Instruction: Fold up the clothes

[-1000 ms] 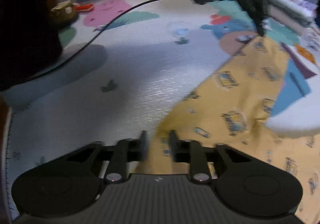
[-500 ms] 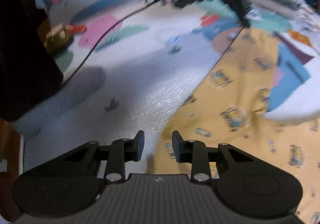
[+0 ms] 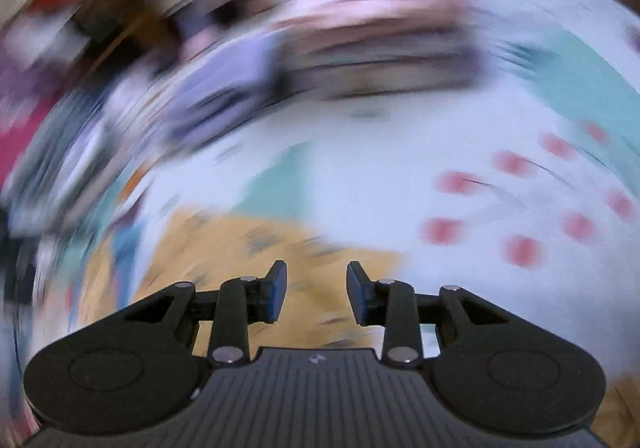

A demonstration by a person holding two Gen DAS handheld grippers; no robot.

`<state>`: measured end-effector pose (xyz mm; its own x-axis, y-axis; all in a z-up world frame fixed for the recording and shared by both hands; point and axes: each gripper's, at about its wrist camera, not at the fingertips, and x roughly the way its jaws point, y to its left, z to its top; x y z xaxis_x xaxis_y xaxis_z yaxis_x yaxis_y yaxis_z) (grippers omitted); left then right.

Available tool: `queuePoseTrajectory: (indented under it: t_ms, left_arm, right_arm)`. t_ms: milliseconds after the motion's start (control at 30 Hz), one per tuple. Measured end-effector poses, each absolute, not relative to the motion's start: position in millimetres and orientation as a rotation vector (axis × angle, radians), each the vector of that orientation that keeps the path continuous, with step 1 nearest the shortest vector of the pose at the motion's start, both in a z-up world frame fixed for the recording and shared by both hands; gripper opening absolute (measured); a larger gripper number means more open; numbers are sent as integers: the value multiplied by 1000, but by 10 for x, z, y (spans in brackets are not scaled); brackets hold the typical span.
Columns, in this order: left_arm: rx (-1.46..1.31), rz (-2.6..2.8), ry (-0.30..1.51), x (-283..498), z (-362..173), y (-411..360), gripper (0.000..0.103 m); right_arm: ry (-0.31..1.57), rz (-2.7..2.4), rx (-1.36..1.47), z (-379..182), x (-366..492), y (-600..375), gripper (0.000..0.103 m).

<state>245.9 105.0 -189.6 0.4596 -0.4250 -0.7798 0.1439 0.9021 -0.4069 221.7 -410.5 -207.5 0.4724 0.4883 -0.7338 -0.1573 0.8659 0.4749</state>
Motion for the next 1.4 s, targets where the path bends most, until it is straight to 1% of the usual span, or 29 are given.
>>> queuePoseTrajectory:
  t_ms: [133,233,300,333,400,433,467,500,533,567,600,633,667,767,800,833,867,900,933,967,1000,1033,1067,1100,1133,1267,1333,1367,1400]
  left_arm:
    - [-378,-443,1097,2626,-2041,711,28]
    - [-412,-472,1126,2735,-2141,573,29]
    - [-429,-484,1135,2799,-2196,511,28]
    - [-428,-488,1138,2827,-2218,478,29]
    - [-356,-488,1132,2852,-2237,367,28]
    - [-314,-494,1127,2857,-2247,304,25]
    - [-282,-498,1121,2856,-2263,244,18]
    - [-264,-502,1116,2849,-2274,202,4]
    - [-254,-510,1110,2841,-2280,171,1]
    - [-236,-526,1090,2818,-2258,146,0]
    - [-206,-554,1049,2770,-2192,133,0]
    - [-177,-583,1008,2722,-2125,120,0]
    - [-151,-605,961,2668,-2059,125,0]
    - [-106,-628,825,2523,-1914,226,0]
    - [-115,-596,864,2582,-2000,237,0]
    - [-134,-567,931,2669,-2123,242,3]
    - [-146,-539,984,2739,-2227,254,6]
    - [-149,-512,1013,2781,-2298,277,8]
    - [-154,-495,1028,2802,-2334,304,10]
    - [-163,-494,1022,2788,-2315,338,15]
    - [-172,-492,1015,2774,-2297,371,21]
    - [-181,-490,1009,2760,-2278,405,22]
    - [-190,-488,1003,2745,-2259,439,22]
    - [-198,-486,996,2731,-2240,473,22]
    - [-203,-486,990,2718,-2221,493,22]
    - [-193,-543,955,2623,-2113,429,22]
    - [-165,-598,940,2555,-2064,319,22]
    - [-134,-624,936,2502,-2048,257,22]
    - [-94,-640,932,2441,-2040,193,22]
  right_arm:
    - [1073,359,553,-2392,2330,-4408,36]
    - [1097,383,616,-2527,2363,-4423,40]
    - [1102,405,631,-2567,2397,-4397,47]
    - [1105,415,638,-2587,2415,-4384,47]
    - [1107,432,644,-2609,2491,-4322,40]
    - [1099,439,643,-2606,2504,-4303,36]
    - [1090,445,641,-2602,2517,-4285,29]
    - [1080,446,643,-2604,2535,-4292,24]
    - [1069,447,644,-2604,2553,-4299,23]
    - [1049,450,615,-2574,2552,-4279,19]
    - [1020,466,578,-2525,2526,-4262,11]
    - [995,483,542,-2471,2490,-4245,6]
    - [947,492,470,-2364,2420,-4204,7]
    - [717,536,117,-1907,2018,-3972,6]
    - [663,549,-14,-1857,1891,-3864,6]
    - [608,560,-144,-1809,1765,-3759,6]
    - [618,576,-187,-1877,1744,-3708,6]
    - [671,549,-148,-1980,1822,-3727,10]
    - [724,521,-109,-2084,1899,-3747,10]
    - [775,493,-69,-2186,1976,-3768,12]
    - [803,470,-1,-2220,2042,-3836,17]
    - [821,458,68,-2231,2091,-3907,18]
    - [823,458,95,-2224,2113,-3949,22]
    - [825,457,122,-2217,2135,-3990,30]
    - [827,464,122,-2219,2173,-3988,33]
    - [868,476,131,-2351,2333,-3936,34]
    - [880,502,54,-2405,2350,-3826,17]
    - [883,473,-19,-2433,2343,-3767,6]
    - [880,441,-43,-2452,2326,-3766,0]
